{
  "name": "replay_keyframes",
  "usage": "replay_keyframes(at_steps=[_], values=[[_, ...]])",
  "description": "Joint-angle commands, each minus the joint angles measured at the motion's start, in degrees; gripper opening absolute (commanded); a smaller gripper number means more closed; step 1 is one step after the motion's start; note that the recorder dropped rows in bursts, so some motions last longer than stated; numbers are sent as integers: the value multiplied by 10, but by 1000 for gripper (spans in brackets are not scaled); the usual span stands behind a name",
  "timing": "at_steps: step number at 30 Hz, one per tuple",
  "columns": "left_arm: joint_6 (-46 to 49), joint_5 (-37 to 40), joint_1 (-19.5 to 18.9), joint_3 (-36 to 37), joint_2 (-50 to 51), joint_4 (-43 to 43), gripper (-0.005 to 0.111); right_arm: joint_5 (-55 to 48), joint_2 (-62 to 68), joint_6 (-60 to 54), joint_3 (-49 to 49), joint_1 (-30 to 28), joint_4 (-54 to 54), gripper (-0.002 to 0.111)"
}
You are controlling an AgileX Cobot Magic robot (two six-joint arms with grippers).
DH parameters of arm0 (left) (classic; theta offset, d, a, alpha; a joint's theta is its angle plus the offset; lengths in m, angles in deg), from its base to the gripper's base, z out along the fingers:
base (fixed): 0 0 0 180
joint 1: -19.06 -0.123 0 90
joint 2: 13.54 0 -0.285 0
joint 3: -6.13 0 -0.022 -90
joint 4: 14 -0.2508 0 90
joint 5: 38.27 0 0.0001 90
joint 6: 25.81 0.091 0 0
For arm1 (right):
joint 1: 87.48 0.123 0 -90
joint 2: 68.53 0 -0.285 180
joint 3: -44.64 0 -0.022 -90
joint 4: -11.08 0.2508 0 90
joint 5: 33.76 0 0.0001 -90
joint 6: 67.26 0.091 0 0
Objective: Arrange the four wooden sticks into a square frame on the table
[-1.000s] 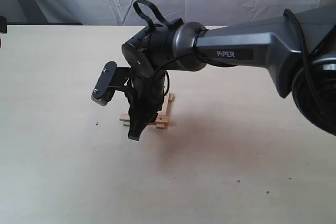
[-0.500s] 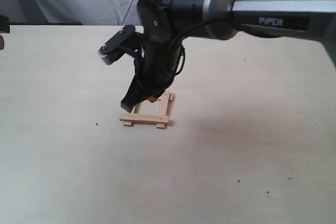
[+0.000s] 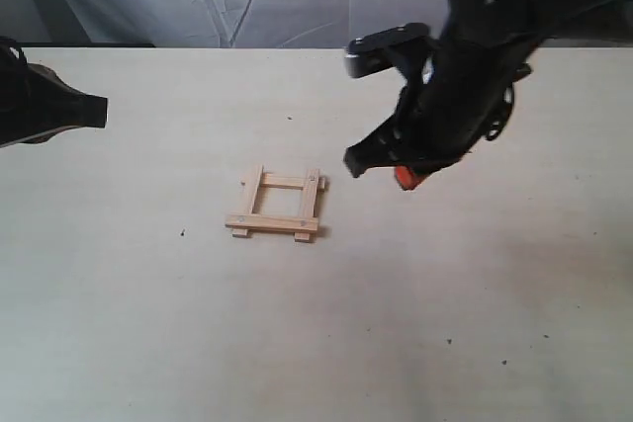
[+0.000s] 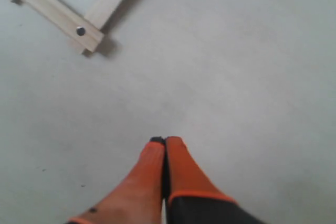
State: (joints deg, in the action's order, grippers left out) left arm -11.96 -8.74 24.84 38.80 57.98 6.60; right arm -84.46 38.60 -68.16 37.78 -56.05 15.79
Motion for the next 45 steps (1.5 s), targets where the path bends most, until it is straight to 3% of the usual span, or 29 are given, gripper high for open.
replay_keyframes(at_steps=[1, 6, 13, 16, 25, 30, 45], values=[[-4, -9, 4, 4, 1, 4, 0, 36, -97, 23, -89, -54, -3, -1], [-4, 5, -15, 4, 1, 9, 0, 66, -219, 62, -166, -105, -47, -1], [-14, 54, -82, 4, 0, 11, 0, 72, -402, 147, -231, -114, -207, -1], [-14, 64, -82, 10, -20, -10, 0, 102, -484, 147, -263, -114, -220, -1], [2, -9, -80, 86, -167, -17, 0, 184, -687, 147, -376, -114, -209, -1], [2, -68, -80, 121, -221, -16, 0, 235, -733, 146, -417, -114, -209, -1], [2, -68, -80, 122, -257, -20, 0, 245, -739, 146, -426, -114, -210, -1]])
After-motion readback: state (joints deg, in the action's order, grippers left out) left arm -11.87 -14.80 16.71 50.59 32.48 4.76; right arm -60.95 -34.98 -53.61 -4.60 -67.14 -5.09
